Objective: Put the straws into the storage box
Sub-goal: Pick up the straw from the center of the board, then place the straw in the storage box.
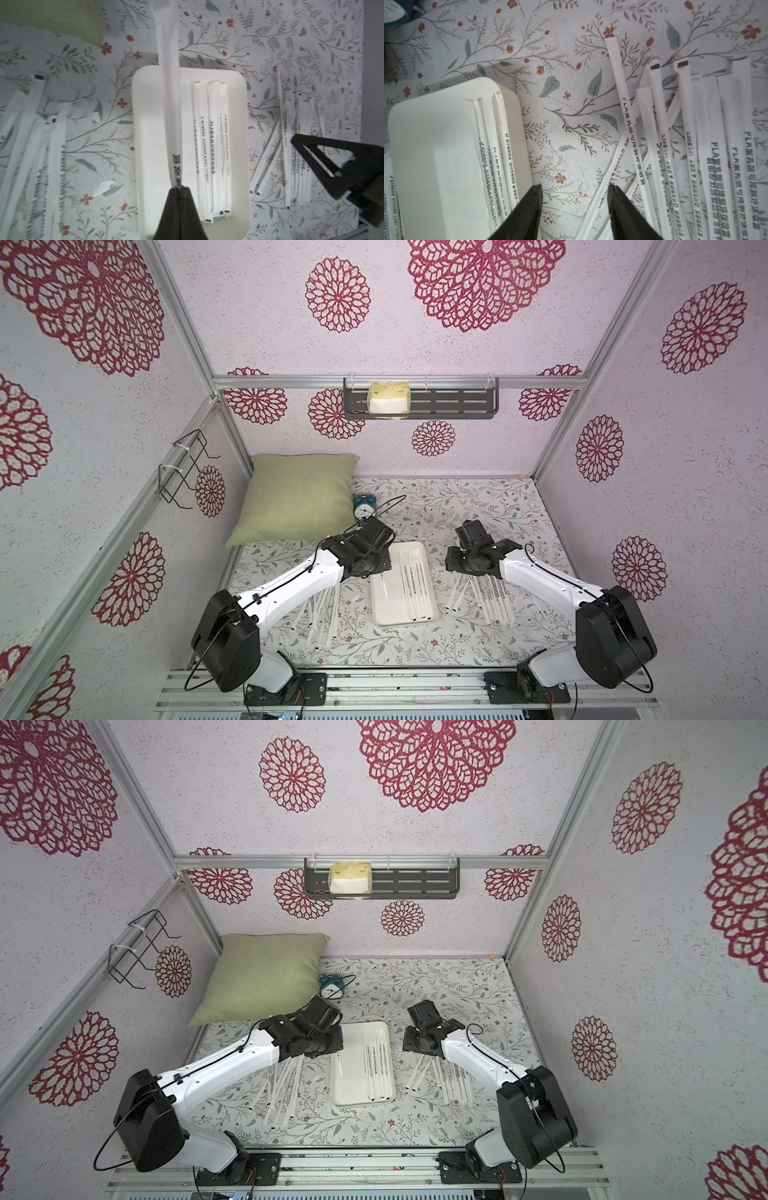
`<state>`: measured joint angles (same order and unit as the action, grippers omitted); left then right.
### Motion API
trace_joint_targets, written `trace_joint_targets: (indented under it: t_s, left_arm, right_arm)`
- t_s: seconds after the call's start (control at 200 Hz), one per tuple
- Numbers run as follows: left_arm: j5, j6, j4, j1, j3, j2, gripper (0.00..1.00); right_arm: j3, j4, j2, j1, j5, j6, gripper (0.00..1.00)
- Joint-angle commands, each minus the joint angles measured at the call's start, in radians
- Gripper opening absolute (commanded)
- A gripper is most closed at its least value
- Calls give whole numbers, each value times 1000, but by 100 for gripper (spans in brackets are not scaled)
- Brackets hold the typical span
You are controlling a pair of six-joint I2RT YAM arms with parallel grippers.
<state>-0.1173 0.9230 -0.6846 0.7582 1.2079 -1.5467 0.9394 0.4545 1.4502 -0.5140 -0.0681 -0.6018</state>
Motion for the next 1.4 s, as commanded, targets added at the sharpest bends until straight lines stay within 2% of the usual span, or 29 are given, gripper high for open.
trace_joint_targets:
  t_s: [0.0,0.225,0.4,0.77,0.8,1.396]
  left_arm:
    - [2,50,25,26,28,-119,3]
    - [5,18,37,47,77,-262,3]
    - [6,-17,28,46,101,-334,4]
    - [31,-38,50,47,139,-407,5]
    - [33,-37,51,47,140,-445,5]
    - [56,-33,58,59,163,-467,10]
  right_arm:
    - [4,-19,-15,-24,32,-8,54]
    - [-35,-99,-16,-106,124,-77,53]
    - [-58,-135,23,-160,146,-104,53]
    - [-104,-173,59,-161,151,-113,50]
    - [-108,-175,61,-161,152,-114,50]
    - [-111,-179,78,-158,146,-109,48]
